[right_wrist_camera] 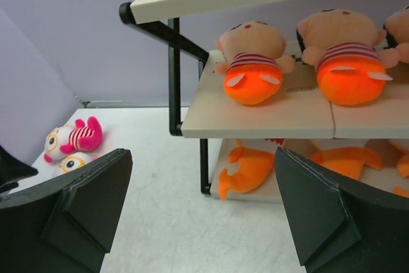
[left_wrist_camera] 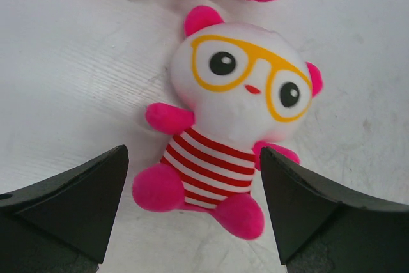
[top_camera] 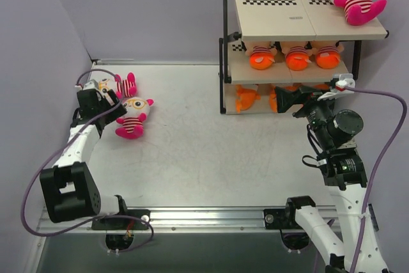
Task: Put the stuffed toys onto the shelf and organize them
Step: Grab a stuffed toy with the left arm
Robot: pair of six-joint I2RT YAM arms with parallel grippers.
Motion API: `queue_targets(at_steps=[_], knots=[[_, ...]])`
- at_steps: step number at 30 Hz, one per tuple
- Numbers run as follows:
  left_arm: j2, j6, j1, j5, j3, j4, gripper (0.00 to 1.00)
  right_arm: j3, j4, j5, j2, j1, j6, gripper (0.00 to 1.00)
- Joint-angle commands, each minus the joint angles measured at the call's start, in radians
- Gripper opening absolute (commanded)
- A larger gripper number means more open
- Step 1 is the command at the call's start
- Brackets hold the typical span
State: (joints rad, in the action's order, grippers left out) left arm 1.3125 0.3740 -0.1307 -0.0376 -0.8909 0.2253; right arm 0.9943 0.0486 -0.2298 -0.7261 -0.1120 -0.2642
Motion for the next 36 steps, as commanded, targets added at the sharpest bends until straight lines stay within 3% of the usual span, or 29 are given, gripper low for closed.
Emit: queue_targets(at_steps=[1, 13, 20, 25, 31, 36], knots=[[0.082, 0.086, -0.095, -0.143, -0.042, -0.115, 0.92, -0.037, 0.063, -0.059, 0.025, -0.028, -0.032, 0.99], [0.390, 0.074, -0.132, -0.370, -0.108, -0.277, 0.93, -0.062, 0.028, -0.108, 0.021, -0.089, 0.051, 0.99], [0.427, 0.083, -0.020, -0.308, -0.091, -0.303, 0.91, -0.069, 0.054, -0.175, -0.041, -0.118, 0.043, 0.98], [0.441, 0.146, 0.032, -0.268, -0.059, -0.343, 0.84, -0.071, 0.057, -0.177, -0.081, -0.164, 0.042, 0.98], [0.381, 0.209, 0.075, -0.262, -0.022, -0.397, 0.64, -0.100, 0.066, -0.109, -0.124, -0.296, 0.033, 0.98], [0.268, 0.259, 0.100, -0.265, 0.020, -0.403, 0.38, -0.143, 0.157, -0.017, -0.174, -0.484, -0.019, 0.98]])
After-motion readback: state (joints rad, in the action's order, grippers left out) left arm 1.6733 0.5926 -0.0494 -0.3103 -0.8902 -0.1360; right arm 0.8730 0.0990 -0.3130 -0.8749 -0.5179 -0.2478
